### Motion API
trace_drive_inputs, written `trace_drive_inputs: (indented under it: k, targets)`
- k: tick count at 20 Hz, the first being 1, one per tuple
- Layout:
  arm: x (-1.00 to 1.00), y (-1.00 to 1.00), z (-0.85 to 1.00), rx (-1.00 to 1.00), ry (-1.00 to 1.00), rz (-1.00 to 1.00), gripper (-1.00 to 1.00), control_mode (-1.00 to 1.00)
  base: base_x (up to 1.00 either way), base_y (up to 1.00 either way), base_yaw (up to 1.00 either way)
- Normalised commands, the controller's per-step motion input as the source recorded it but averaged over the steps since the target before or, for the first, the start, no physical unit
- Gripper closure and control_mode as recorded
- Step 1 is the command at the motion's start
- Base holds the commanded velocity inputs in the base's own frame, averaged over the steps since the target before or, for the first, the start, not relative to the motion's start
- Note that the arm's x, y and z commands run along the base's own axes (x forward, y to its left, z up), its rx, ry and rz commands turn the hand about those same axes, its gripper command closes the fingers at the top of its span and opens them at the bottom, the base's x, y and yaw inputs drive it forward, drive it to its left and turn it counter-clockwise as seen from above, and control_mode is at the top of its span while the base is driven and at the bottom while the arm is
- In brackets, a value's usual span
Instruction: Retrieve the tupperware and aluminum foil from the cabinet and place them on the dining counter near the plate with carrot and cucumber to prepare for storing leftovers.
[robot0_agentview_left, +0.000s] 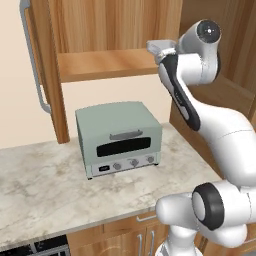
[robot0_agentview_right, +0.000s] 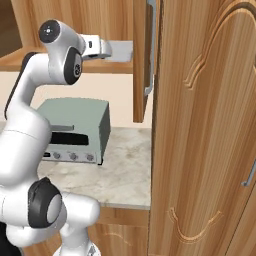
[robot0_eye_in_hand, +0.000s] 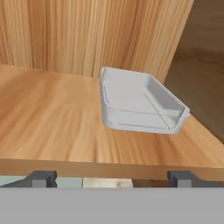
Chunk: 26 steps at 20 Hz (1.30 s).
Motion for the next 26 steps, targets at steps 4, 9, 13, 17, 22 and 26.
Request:
trace_drive_inputs:
  k: [4,9,13,17,22,26]
  targets:
    - [0.43,0.03,0.24,-0.01,-0.03,0.0,-1.0,-1.0,0.0,0.0,0.0]
    - [0.5,0.0,0.12,0.0,0.01,0.0,-1.0,-1.0,0.0,0.0,0.0]
    - [0.53,0.0,0.0,0.0,0.02,0.0,-1.0,-1.0,0.0,0.0,0.0]
    - [0.57,0.0,-0.03,0.0,0.01,0.0,-1.0,-1.0,0.0,0.0,0.0]
    - [0.79,0.0,-0.11,0.0,0.08,0.0,-1.0,-1.0,0.0,0.0,0.0]
    - [0.89,0.0,-0.09,0.02,0.1,0.01,-1.0,-1.0,0.0,0.0,0.0]
